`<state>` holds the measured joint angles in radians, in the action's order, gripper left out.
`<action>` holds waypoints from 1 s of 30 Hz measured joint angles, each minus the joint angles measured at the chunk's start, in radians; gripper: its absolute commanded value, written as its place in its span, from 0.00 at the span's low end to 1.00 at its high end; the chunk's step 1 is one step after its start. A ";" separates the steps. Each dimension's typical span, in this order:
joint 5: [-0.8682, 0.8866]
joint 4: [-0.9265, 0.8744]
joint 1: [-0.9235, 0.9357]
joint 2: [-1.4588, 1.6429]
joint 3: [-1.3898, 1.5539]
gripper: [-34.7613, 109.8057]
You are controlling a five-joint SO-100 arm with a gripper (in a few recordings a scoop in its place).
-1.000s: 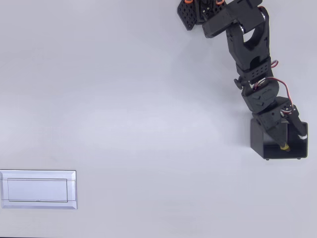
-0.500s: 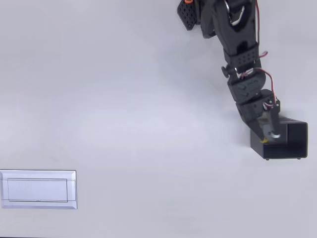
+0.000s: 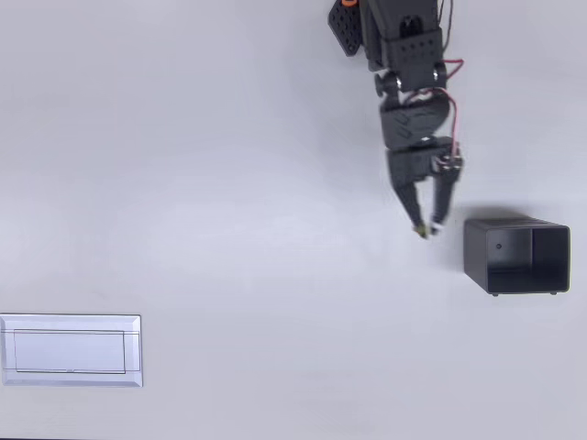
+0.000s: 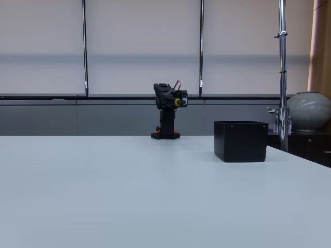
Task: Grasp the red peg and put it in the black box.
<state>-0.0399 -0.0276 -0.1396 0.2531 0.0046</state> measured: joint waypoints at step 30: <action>-0.078 -1.244 0.109 -0.391 0.000 0.24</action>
<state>-0.1181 -1.2717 -0.0307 -0.1381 0.0046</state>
